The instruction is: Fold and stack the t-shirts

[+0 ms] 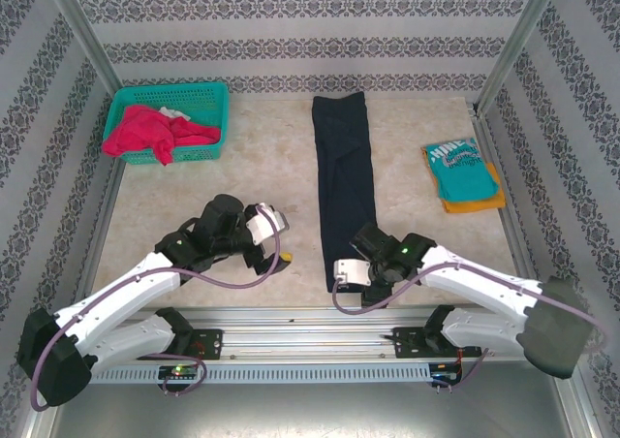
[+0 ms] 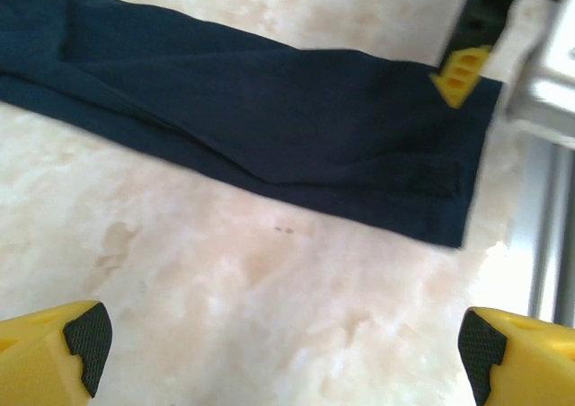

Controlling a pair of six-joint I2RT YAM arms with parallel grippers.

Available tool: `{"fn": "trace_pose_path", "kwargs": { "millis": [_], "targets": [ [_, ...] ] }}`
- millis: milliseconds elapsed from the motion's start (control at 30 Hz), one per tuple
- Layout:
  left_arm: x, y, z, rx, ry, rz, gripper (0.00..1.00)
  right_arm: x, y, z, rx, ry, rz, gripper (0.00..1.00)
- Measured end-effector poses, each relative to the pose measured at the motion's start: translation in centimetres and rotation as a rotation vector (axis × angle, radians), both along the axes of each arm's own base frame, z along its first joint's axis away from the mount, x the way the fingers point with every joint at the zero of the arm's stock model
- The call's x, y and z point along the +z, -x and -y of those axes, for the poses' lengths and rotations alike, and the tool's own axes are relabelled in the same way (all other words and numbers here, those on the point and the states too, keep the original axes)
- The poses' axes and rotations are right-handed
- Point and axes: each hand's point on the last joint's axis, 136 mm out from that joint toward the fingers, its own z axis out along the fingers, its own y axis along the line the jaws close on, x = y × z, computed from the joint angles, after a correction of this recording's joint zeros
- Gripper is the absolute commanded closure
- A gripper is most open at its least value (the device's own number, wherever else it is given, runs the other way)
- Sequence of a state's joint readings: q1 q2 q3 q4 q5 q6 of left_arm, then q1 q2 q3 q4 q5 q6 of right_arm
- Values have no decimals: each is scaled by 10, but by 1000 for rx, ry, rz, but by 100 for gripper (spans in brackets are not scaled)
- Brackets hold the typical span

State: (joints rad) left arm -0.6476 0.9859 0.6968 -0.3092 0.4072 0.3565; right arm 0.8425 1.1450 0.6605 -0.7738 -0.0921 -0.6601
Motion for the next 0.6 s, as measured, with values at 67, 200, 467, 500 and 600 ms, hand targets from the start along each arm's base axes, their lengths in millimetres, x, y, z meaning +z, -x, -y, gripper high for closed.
{"fn": "trace_pose_path", "kwargs": {
  "millis": [67,200,467,500,600],
  "targets": [
    [-7,9,0,-38,-12,-29,0,-10,-1,0,2,21,-14,28],
    [-14,23,-1,-94,-27,-69,0,-20,-5,-7,10,30,-18,34],
    [-18,33,-2,-129,-31,-100,0,-38,-14,-20,31,57,14,45],
    [-19,34,-2,-131,-32,-103,0,-41,-15,-20,31,65,18,47],
    [-22,35,-3,-131,-36,-109,0,-43,-12,-21,39,75,11,60]
  ]
}}
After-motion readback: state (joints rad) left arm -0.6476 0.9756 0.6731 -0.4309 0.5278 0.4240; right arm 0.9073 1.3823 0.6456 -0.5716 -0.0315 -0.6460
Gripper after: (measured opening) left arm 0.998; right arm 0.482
